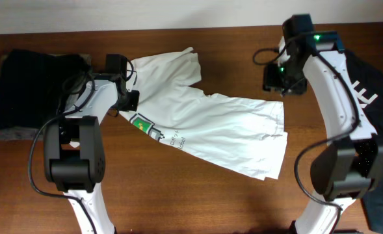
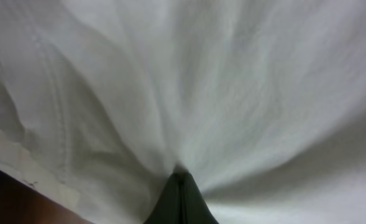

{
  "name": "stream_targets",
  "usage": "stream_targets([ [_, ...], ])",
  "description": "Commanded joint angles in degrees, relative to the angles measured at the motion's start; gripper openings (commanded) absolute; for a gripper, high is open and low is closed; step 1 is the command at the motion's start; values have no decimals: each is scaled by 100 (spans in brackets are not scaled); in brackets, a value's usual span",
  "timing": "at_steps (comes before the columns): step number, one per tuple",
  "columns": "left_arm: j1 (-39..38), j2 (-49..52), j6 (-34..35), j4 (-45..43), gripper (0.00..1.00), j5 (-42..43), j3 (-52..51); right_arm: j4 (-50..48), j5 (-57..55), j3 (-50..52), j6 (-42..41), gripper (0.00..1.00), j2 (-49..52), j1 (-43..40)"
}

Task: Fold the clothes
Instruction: 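Grasp the white T-shirt's top corners with left and right grippers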

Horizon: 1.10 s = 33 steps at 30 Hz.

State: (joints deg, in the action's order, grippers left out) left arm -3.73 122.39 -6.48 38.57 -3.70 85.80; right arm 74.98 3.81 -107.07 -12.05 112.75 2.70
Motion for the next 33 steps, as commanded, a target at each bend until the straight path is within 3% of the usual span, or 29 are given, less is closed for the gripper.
stream_targets([
  [1,52,-599,90,299,0,-319,-247,-372,-260,1075,-214,58,278,-367],
  [7,63,-1908,90,699,3,-319,-247,-2625,815,3189,107,57,280,-535],
  [8,63,-2059,87,737,8,-319,-247,-2887,752,3348,107,49,280,-542],
  [9,63,-2181,87,741,14,-319,-247,-3112,575,3421,96,18,280,-590],
  [10,63,-2286,85,741,17,-319,-247,-3171,186,3379,-87,6,275,-695],
  [12,63,-2385,87,765,22,-299,-247,-3034,-173,3018,-199,4,271,-1204],
  [16,63,-2385,85,809,33,310,-247,-2229,308,2044,-96,4,269,-1976],
  [17,63,-2385,83,756,36,573,-247,-2015,417,1814,-22,24,260,-2002],
  [19,31,-2385,59,662,40,1104,-249,-1633,483,1438,-22,29,214,-1998],
  [20,-35,-2385,-131,520,50,1593,-249,-1429,579,1252,-22,31,166,-1998],
  [22,-114,-2371,-350,310,58,2321,-247,-1189,1193,999,225,34,-15,-1996],
  [25,-332,-2107,-348,-223,60,2347,44,-1080,2114,970,444,39,-505,-1928],
  [29,-590,-603,-898,-459,63,2345,1646,-848,2253,970,584,52,-981,-1366],
  [33,-739,1563,-1427,-756,64,2341,3508,-750,2253,970,533,53,-1016,-601],
])
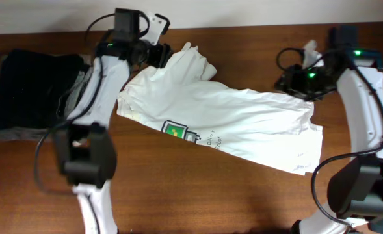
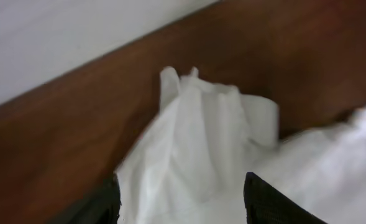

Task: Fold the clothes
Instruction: 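Grasp the white T-shirt's top corners with left and right grippers, then lift the white T-shirt with both grippers and lay it flat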

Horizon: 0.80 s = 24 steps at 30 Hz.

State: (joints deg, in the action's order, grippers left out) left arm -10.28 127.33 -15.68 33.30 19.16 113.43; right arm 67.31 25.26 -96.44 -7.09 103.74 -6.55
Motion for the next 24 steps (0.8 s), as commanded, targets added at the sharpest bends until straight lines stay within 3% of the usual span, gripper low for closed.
stream_targets([
  [1,-92,1298,-503,-518,65,59,850,28,107,-90,20,53,-116,446],
  [4,-136,1843,-501,-1274,64,57,850,114,55,-90,20,53,-116,708],
  [6,-168,2105,-501,-1331,64,59,850,164,-131,-87,9,53,-116,774],
  [7,-175,2184,-501,-1311,54,57,850,177,-197,-87,-48,53,-116,772],
  [10,-166,2146,-498,-1263,3,35,870,175,-234,-87,-46,53,-116,758],
  [11,-155,2041,-501,-1104,0,35,905,175,-481,-87,-59,53,-116,754],
  [13,-90,1646,-501,-785,0,-122,1093,168,-1226,-87,-479,53,-116,754],
  [16,7,452,-505,131,0,-737,1351,188,-2284,-87,-1746,53,-116,282],
  [20,7,-455,-503,1668,3,-1622,1349,197,-2271,-85,-1558,53,-116,-560],
  [24,7,-586,-503,2771,0,-1753,1349,4,-1928,2,-839,53,175,-647],
])
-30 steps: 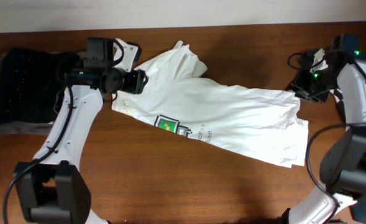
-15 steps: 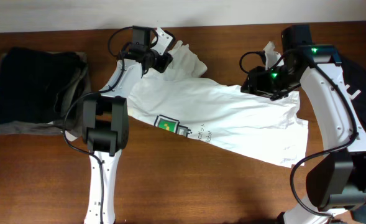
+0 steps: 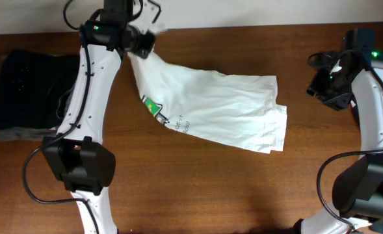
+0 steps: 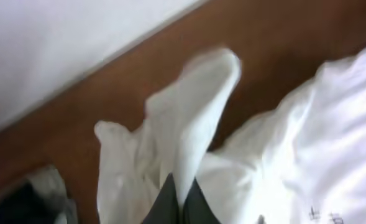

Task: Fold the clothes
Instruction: 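Lift the white T-shirt with both grippers and lay it flat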

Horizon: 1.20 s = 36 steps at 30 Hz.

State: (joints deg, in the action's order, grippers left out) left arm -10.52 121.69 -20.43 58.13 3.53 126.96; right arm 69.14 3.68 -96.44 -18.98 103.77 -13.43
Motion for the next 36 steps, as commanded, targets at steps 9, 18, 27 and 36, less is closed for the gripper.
stream_targets([
  [9,31,-22,-28,435,18,-472,-4,-3685,1370,804,844,57,2063,973],
  [18,31,-22,-28,459,32,-485,-4,-3840,1547,723,656,4,2243,925],
  [27,31,-22,-28,487,33,-485,-4,-2745,1628,498,675,4,1285,511],
  [36,205,1156,-632,-304,69,-33,-26,-2472,1884,498,1064,4,675,516],
])
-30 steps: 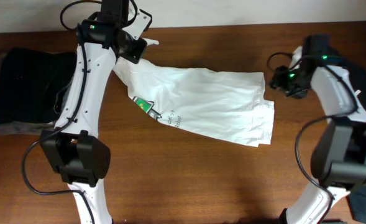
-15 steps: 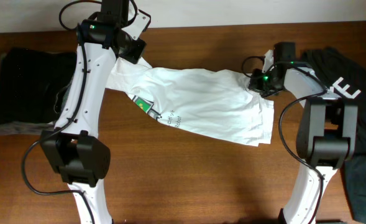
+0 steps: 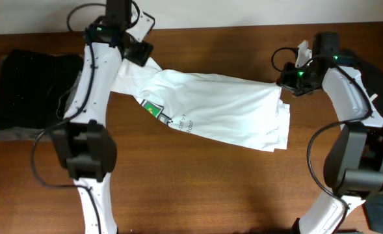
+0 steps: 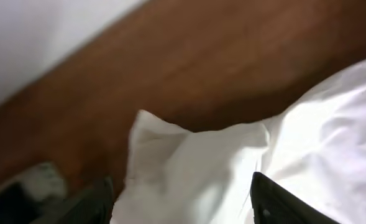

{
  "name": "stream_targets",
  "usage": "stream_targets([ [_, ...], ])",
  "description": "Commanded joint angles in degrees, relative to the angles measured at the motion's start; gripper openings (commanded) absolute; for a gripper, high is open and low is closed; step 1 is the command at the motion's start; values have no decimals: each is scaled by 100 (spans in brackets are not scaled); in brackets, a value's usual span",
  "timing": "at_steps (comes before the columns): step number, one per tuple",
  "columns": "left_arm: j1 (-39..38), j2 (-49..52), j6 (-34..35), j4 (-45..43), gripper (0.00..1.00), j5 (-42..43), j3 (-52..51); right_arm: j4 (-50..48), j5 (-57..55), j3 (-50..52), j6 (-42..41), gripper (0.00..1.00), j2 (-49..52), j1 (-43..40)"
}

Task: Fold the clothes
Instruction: 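Lift the white T-shirt with both grippers and lay it flat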

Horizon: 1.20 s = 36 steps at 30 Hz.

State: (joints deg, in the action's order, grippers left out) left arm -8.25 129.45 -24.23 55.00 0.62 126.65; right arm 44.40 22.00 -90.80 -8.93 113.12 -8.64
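A white T-shirt with a small green print lies spread across the middle of the table. My left gripper is at its upper left end. In the left wrist view its fingers stand wide apart, open, over a rumpled white fold, with brown table beyond. My right gripper is at the shirt's upper right corner. Whether it holds the cloth cannot be made out from above.
A stack of dark folded clothes sits at the left end of the table. A dark garment with white lettering lies at the right end. A pale wall runs along the table's back edge.
My left gripper was shut on a raised fold at the shirt's upper left; now it is open there and the cloth lies flatter. My right gripper has moved left, from off the shirt to its upper right corner.
First my left gripper was shut on cloth at the shirt's left side, the right near its upper right. Then the left stood open by the sleeve and the shirt lay further right. Then the left was shut on a fold, the right away. Now the shirt lies spread.
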Motion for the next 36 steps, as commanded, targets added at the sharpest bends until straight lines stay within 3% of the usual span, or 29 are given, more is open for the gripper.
stream_targets([
  [1,-20,455,-249,-13,24,258,4,26,50,-66,59,4,-323,37],
  [2,-20,426,-247,-50,0,256,37,72,24,-66,59,4,-400,24],
  [4,-20,212,-240,94,0,164,492,186,-13,-68,52,4,-614,-50],
  [8,-20,-929,-243,1172,0,-763,2516,765,-15,-116,-175,4,-2138,-761],
  [11,-20,-2376,-245,1386,0,-1534,2754,1034,11,-116,-376,4,-3707,-1637],
  [15,-20,-3810,-245,1397,0,-1698,2754,1167,-11,-358,-422,4,-5134,-1836],
  [18,-20,-4286,-247,1377,0,-1696,2754,1499,20,-876,-422,4,-5099,-1836],
  [21,-20,-3875,-249,1311,0,-1692,2474,1397,308,-918,-422,4,-4784,-1633],
  [25,-20,-2002,-273,-328,0,-1110,2184,-254,387,-920,-446,4,-3143,-894],
  [26,-22,-1812,-269,-1316,0,-1084,2192,-866,522,-1095,-546,4,-2931,-1038],
  [28,-20,-2087,-293,-1985,0,-1043,2564,-909,791,-1657,-546,4,-2962,-1342],
  [29,-22,-2260,-293,-1906,0,-1043,2763,-619,802,-2048,-501,4,-2975,-1497],
  [31,-20,-2638,-291,-903,0,-1025,2839,-140,802,-2240,-420,4,-2988,-1591],
  [33,-20,-2623,-284,748,3,-798,2798,763,758,-2232,-133,4,-2839,-1569],
  [34,-20,-2439,-284,1801,7,-227,2603,1497,737,-2181,131,4,-2590,-1556],
  [36,-20,-1858,-286,2730,8,243,2055,2385,481,-1878,601,4,-1897,-1377],
])
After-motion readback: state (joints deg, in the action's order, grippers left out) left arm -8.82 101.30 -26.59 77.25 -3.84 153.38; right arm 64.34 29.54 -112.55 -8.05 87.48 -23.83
